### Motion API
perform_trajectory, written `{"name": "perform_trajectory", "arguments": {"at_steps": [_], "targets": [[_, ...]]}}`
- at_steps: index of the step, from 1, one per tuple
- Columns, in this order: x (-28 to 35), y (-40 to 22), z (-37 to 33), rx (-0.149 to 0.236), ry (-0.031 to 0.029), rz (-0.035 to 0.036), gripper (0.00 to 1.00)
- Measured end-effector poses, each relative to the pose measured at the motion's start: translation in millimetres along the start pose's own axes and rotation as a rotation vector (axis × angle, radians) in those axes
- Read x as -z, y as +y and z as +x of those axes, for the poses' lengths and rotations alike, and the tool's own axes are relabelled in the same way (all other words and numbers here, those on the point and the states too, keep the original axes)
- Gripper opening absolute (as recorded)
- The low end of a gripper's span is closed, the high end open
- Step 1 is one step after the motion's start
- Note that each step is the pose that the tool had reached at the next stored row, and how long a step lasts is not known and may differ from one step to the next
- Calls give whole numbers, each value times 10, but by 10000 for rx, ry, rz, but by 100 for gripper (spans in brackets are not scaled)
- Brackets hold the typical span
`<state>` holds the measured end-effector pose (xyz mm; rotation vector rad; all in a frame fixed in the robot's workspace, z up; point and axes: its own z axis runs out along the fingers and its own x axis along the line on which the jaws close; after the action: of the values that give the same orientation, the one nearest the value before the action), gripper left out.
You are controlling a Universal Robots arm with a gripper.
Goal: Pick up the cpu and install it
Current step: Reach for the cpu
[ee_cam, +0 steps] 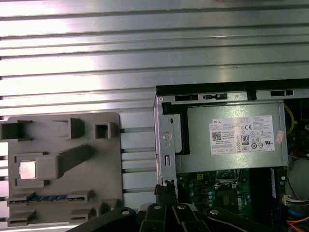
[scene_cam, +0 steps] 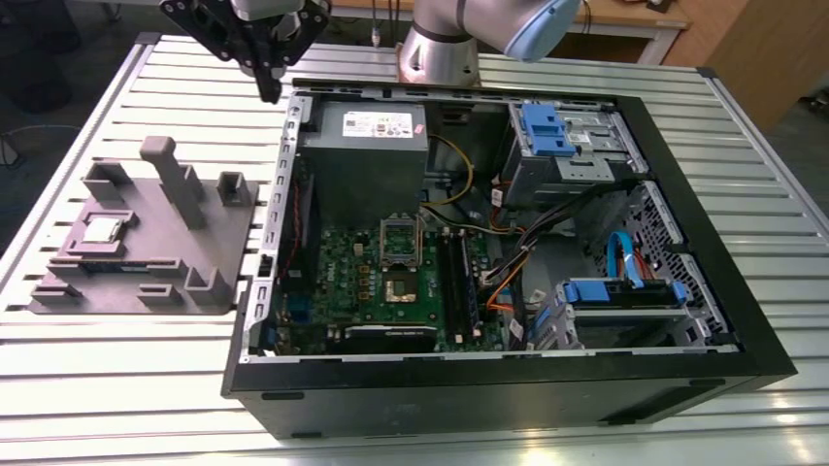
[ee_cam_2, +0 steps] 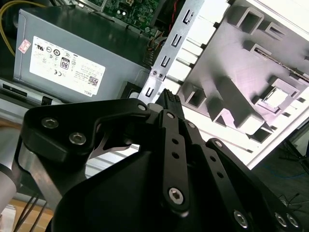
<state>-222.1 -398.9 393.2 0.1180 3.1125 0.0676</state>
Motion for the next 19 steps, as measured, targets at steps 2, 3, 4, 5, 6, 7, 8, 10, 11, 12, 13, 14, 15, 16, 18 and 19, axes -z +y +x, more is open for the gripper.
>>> {"name": "perform_trajectory", "arguments": {"at_steps": [2, 3, 4, 5, 6, 7, 8, 10, 11, 12, 13, 14, 15, 16, 18, 19], "targets": [[0, 0, 5, 0, 0, 1, 10], [0, -1, 7, 0, 0, 0, 10], [0, -1, 10, 0, 0, 0, 10], [0, -1, 12, 0, 0, 0, 10], [1, -1, 14, 0, 0, 0, 10], [1, -1, 16, 0, 0, 0, 10], [1, -1, 19, 0, 0, 0, 10], [0, -2, 23, 0, 0, -1, 10], [1, -2, 25, 0, 0, 0, 10], [1, -2, 28, 0, 0, 0, 10], [1, -2, 30, 0, 0, 0, 10], [1, -2, 33, 0, 0, 0, 10], [1, -3, 35, 0, 0, 0, 10], [1, -3, 37, 0, 0, 0, 10], [1, -3, 42, 0, 0, 0, 10], [1, -3, 44, 0, 0, 0, 10]]}}
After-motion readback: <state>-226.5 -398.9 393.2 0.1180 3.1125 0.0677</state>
